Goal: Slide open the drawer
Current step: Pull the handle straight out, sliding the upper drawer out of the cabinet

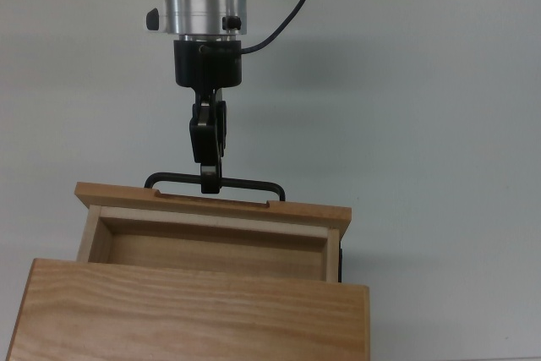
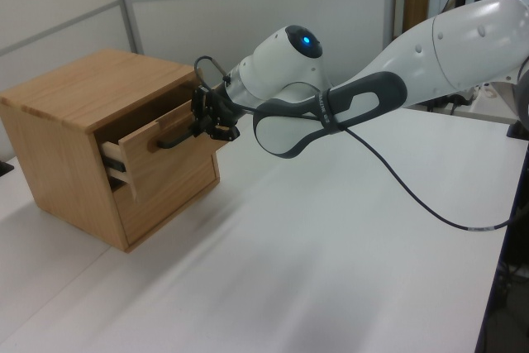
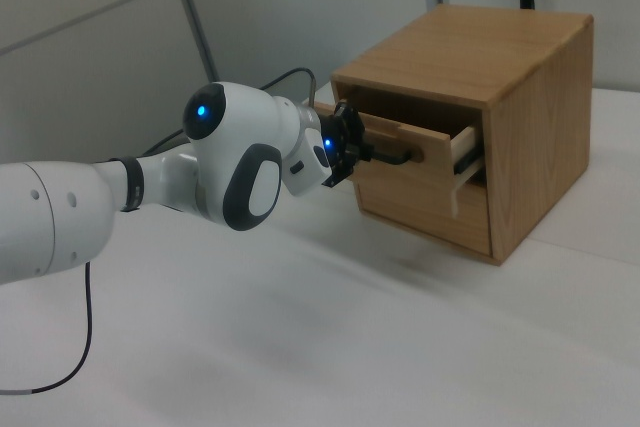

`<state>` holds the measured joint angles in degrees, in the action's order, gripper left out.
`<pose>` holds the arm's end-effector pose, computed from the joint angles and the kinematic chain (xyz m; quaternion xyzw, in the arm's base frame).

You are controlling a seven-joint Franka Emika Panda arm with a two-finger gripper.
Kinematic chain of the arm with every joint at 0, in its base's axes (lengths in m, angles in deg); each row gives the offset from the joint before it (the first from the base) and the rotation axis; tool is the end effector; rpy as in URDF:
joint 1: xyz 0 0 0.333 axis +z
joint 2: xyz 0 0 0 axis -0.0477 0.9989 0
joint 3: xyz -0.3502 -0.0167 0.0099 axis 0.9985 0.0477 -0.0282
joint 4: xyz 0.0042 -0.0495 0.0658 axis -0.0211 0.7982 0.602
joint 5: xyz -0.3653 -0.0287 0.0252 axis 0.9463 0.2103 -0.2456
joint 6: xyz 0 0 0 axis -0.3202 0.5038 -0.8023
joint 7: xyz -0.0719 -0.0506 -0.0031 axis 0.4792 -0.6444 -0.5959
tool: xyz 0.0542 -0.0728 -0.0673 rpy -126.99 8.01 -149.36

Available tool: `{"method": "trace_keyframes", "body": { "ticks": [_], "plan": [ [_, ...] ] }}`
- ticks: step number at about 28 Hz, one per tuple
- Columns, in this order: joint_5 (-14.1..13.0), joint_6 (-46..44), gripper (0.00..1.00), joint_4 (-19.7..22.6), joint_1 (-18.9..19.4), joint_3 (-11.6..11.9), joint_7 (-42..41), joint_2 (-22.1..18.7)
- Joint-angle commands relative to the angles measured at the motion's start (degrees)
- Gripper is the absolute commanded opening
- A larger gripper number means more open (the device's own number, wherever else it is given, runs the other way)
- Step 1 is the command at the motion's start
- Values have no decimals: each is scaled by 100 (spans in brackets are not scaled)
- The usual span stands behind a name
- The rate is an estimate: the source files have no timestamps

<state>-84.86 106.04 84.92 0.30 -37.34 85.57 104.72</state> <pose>0.6759 0.0400 0.5544 -0.6432 0.6319 -0.2912 0.3196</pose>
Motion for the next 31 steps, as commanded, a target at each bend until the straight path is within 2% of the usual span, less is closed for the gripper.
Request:
{"method": "trace_keyframes", "body": {
  "ticks": [1, 22, 31],
  "plan": [
    [-18, -436, 0, 246, 128, -13, 90, -438],
    [35, -1421, 0, 545, 172, -13, 63, -886],
    [35, -2255, 0, 545, 172, -13, 90, -1097]
  ]
}}
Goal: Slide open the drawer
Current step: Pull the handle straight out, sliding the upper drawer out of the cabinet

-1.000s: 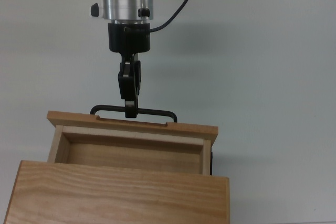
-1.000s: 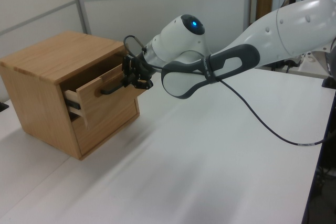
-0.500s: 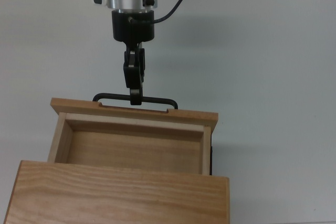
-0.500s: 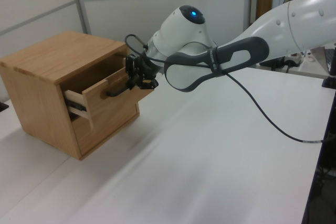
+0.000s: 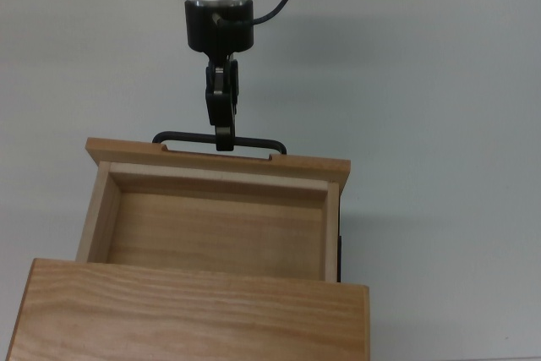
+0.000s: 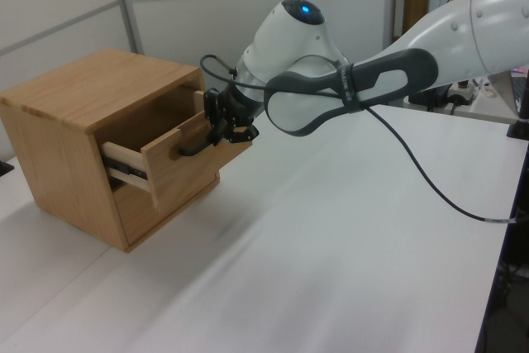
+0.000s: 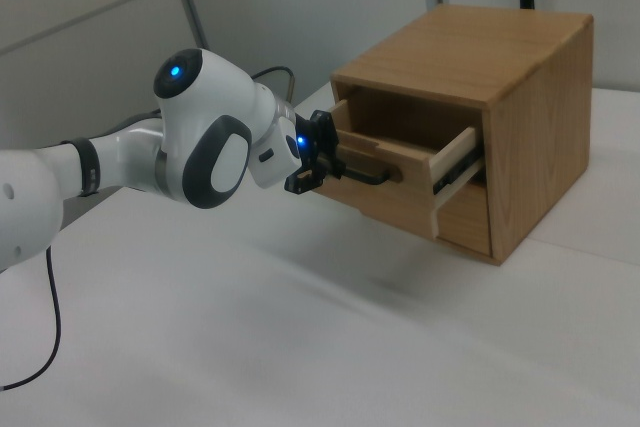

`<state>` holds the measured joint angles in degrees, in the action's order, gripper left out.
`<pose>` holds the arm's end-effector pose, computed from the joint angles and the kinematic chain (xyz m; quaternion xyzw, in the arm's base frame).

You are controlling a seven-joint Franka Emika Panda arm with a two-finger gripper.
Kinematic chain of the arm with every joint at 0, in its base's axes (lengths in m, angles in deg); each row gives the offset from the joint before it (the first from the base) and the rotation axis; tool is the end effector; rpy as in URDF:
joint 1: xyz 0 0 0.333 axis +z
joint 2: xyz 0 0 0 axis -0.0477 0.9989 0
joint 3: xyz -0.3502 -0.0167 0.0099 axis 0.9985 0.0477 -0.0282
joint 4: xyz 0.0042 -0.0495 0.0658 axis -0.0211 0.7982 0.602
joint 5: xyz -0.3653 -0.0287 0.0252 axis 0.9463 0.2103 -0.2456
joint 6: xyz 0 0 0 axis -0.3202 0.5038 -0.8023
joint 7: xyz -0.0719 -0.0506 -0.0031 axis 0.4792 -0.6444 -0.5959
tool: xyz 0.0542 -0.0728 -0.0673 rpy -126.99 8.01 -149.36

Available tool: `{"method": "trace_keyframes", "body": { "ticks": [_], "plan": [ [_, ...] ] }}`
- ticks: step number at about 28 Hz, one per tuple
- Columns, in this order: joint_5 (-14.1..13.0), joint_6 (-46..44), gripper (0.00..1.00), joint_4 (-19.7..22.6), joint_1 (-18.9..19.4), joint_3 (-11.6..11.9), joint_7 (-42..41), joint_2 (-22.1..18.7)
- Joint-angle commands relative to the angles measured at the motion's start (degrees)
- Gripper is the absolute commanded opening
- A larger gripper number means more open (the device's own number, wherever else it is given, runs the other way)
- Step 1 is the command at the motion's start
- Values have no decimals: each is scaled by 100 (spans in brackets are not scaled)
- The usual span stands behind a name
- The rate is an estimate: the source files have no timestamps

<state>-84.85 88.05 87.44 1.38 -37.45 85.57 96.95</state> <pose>0.6338 0.0503 0.5770 -0.6795 0.6554 -0.2213 0.2444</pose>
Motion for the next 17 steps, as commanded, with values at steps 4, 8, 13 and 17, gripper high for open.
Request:
{"method": "trace_keyframes", "body": {
  "ticks": [4, 8, 13, 17],
  "plan": [
    [34, -738, 0, 293, 63, -2, 107, -426],
    [34, -1124, 0, 293, 55, -2, 108, -549],
    [34, -1695, 0, 285, 55, -2, 116, -698],
    [34, -1942, 0, 285, 55, -2, 116, -795]
  ]
}}
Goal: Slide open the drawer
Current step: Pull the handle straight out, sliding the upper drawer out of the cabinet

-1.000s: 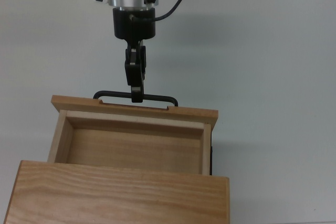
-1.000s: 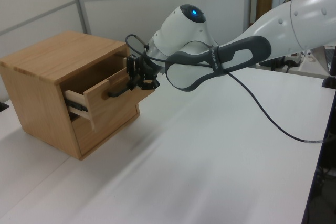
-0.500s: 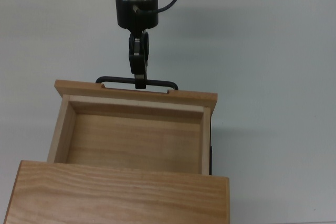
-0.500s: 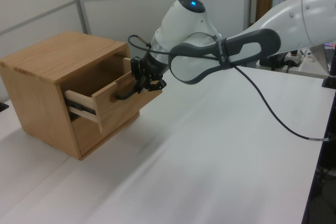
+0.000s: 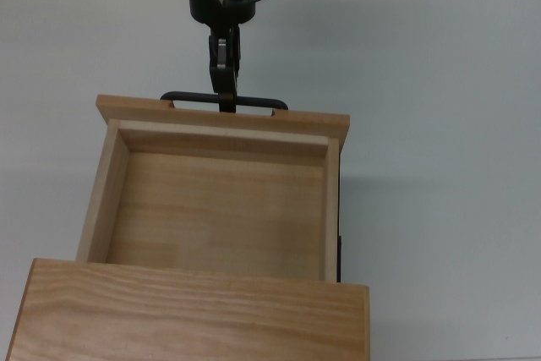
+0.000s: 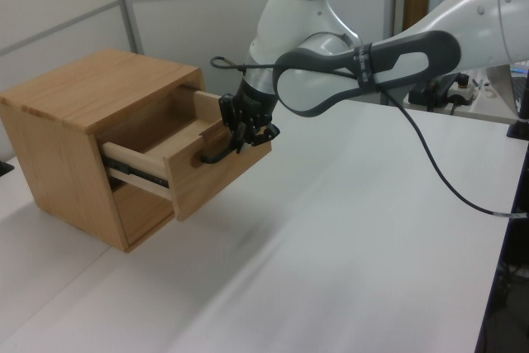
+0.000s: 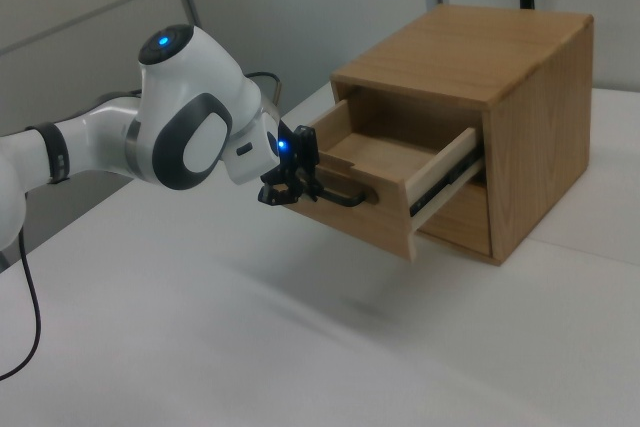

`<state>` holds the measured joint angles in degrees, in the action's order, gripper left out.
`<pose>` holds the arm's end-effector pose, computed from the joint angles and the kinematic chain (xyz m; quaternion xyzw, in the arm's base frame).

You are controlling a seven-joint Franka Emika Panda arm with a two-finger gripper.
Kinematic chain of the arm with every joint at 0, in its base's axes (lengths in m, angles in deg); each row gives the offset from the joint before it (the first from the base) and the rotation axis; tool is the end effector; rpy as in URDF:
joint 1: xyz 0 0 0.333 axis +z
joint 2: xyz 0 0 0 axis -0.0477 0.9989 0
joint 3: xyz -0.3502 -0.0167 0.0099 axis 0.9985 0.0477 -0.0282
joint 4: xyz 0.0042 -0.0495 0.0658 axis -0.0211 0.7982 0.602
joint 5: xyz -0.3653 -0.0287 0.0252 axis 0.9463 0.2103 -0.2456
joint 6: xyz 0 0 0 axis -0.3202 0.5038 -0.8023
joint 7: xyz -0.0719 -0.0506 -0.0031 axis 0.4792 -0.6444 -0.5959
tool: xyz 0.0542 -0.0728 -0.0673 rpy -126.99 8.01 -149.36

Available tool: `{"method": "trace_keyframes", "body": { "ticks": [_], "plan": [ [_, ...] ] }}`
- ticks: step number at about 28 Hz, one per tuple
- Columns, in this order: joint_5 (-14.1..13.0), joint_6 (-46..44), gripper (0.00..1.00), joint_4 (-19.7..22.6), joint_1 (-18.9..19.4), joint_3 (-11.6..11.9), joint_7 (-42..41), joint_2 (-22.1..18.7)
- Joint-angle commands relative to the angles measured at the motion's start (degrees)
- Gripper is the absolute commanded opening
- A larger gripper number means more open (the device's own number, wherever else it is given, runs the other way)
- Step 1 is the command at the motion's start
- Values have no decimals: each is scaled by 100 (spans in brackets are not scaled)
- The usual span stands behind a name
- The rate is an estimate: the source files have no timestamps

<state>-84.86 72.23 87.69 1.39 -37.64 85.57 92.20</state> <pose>0.5997 0.0492 0.5889 -0.7000 0.6744 -0.1592 0.1729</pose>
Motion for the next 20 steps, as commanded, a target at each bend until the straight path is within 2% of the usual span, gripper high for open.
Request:
{"method": "trace_keyframes", "body": {
  "ticks": [1, 11, 20],
  "plan": [
    [34, -430, 0, 259, 53, 17, 116, -337],
    [34, -1168, 0, 259, 45, 17, 11, -627],
    [34, -1450, 0, 224, 27, 26, -51, -689]
  ]
}}
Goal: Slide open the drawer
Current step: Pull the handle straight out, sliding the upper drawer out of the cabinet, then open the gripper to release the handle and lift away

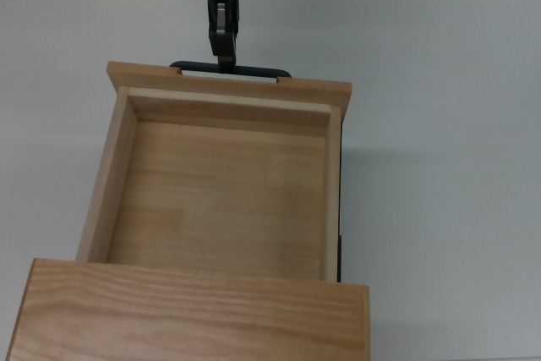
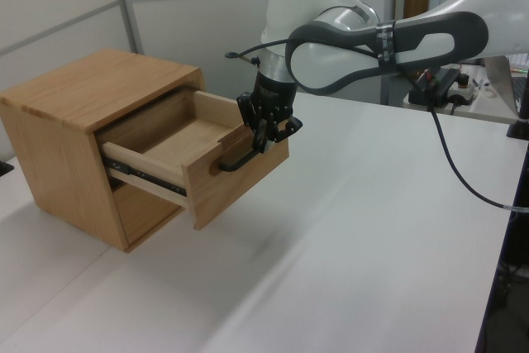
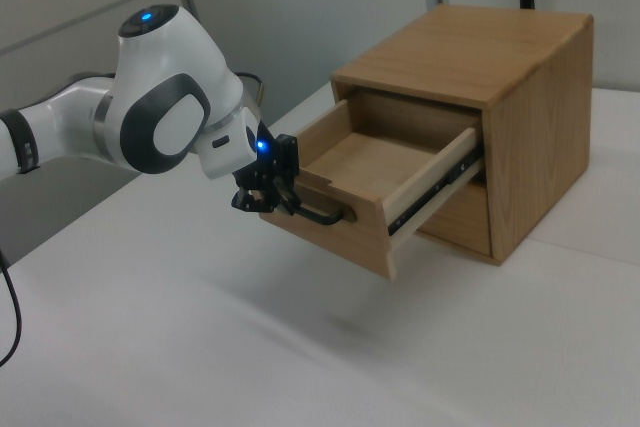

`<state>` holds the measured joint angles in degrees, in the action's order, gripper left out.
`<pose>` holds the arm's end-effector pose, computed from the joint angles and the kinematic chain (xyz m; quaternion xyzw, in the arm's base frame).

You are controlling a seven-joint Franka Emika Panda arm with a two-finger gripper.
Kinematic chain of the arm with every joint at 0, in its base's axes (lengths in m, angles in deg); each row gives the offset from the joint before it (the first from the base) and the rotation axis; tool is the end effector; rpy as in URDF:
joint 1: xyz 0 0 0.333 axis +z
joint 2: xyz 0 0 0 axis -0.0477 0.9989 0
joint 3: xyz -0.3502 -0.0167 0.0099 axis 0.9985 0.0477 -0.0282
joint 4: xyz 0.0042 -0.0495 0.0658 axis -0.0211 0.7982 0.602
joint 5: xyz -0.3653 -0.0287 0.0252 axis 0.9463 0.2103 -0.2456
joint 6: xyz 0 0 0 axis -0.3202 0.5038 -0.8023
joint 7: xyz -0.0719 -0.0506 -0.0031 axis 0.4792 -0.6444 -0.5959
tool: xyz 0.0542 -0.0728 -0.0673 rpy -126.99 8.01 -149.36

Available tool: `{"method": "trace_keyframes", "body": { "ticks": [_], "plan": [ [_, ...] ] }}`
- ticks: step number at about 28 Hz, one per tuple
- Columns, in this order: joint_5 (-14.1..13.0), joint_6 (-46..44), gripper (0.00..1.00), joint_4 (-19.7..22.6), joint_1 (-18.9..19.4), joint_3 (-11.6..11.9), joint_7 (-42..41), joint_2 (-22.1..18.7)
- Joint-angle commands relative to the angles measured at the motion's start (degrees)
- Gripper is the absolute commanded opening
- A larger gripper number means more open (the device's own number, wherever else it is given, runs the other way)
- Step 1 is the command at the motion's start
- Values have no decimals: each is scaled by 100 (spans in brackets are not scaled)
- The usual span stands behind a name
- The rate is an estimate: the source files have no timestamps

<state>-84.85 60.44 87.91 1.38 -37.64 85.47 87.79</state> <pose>0.5650 0.0460 0.6062 -0.7096 0.6838 -0.1174 0.1232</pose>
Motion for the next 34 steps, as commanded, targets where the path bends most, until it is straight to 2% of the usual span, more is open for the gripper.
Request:
{"method": "trace_keyframes", "body": {
  "ticks": [1, 3, 5, 6, 7, 8, 11, 13, 14, 19, 25, 26, 34],
  "plan": [
    [34, -272, 0, 176, 28, 17, -41, -240],
    [34, -385, 0, 62, 28, 26, -49, -240],
    [34, -526, 6, -17, 28, 26, -58, -240],
    [34, -596, 14, -53, 28, 26, -58, -249],
    [43, -666, 31, -88, 28, 34, -58, -249],
    [34, -806, 63, -132, 28, 43, -41, -292],
    [34, -957, 75, -184, 19, 70, -58, -354],
    [34, -1123, 94, -255, 19, 52, -58, -372],
    [34, -1176, 100, -281, 19, 69, -67, -372],
    [34, -1475, 100, -352, 19, 78, -426, -460],
    [43, -2397, 100, -668, 10, 78, -1717, -486],
    [43, -2529, 100, -738, 10, 78, -2189, -486],
    [25, -2653, 100, -747, 19, 70, -4038, -433]
  ]
}}
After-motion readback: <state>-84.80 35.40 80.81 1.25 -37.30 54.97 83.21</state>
